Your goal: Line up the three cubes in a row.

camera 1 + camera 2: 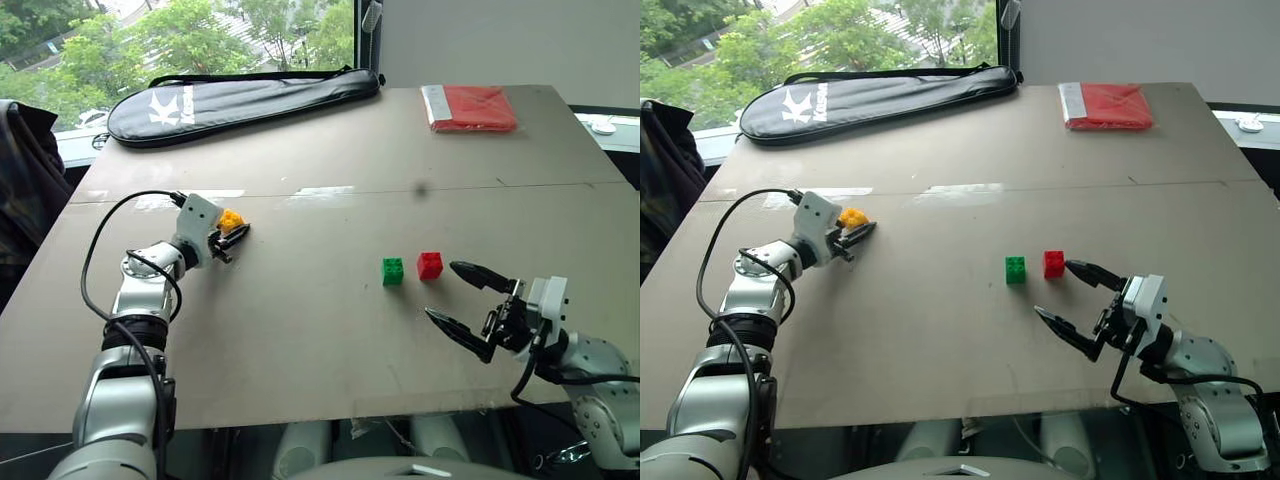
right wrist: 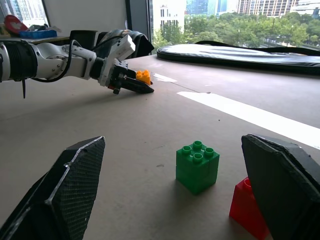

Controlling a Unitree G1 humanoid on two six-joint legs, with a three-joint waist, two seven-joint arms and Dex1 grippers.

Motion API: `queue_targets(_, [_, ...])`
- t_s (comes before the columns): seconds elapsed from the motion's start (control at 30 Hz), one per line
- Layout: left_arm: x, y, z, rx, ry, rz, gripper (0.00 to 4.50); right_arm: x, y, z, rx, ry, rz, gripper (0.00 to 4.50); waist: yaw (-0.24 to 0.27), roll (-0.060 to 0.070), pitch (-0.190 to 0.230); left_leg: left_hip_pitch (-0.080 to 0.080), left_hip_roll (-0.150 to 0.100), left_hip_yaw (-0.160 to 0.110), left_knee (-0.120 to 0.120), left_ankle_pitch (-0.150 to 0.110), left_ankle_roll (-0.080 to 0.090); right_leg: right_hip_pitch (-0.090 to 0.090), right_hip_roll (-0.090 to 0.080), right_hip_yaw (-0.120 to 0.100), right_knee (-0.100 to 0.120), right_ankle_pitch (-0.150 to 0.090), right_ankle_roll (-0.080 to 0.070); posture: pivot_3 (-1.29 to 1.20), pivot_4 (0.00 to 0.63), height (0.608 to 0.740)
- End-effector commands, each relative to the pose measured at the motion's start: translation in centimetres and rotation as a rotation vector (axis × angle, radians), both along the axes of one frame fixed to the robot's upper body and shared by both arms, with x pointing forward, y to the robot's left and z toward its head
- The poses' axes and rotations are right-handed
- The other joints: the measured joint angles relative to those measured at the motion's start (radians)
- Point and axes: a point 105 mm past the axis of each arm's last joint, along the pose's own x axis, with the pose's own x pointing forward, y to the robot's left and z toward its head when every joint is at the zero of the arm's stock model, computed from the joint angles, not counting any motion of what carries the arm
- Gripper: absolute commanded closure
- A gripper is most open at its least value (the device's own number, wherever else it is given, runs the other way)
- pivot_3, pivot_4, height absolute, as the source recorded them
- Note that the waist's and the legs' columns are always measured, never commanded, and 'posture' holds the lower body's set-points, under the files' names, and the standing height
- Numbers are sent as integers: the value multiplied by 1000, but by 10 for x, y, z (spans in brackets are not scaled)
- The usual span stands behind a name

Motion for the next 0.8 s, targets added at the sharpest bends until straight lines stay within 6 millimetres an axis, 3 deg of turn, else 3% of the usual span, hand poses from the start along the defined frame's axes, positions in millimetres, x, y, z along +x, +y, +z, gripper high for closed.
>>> queue_targets(0.03, [-4,3,-10,-4,46,2,3151,-4,1,10,6,-59,5,0,-1,0,0,0,0,0,0,0,0,0,0,0,0,0,0,0,150,701])
queue_targets(0.17, [-4,-32,2,-86,26,-149,3151,-5,-3,7,5,-55,1,0,1,0,0,0,0,0,0,0,0,0,0,0,0,0,0,0,150,701])
queue_targets(0.2, [-8,-53,7,-119,29,-256,3151,-6,-4,5,4,-50,2,0,5,0,0,0,0,0,0,0,0,0,0,0,0,0,0,0,150,701])
queue_targets(0.3, [-32,-113,22,-194,42,-594,3151,-11,-9,-3,-14,-23,15,0,12,0,0,-4,-1,-1,1,0,0,0,-1,0,-2,0,0,0,150,701])
queue_targets(0.43, [-61,-155,22,-150,109,-897,3151,-14,-15,-11,-42,-5,21,0,3,-1,1,-8,-2,-1,2,0,0,-2,-2,-1,-4,0,-1,0,150,701])
queue_targets(0.53, [-71,-168,11,-51,161,-1040,3151,-13,-17,-13,-44,-6,17,0,-5,0,1,-7,-1,0,1,0,0,-3,0,0,-3,0,-1,0,150,701])
queue_targets(0.8, [-55,-176,-6,66,178,-1108,3151,-15,-20,-14,-43,-19,-16,0,-9,-1,1,-6,0,0,2,0,0,-2,3,0,-2,1,-1,0,150,701])
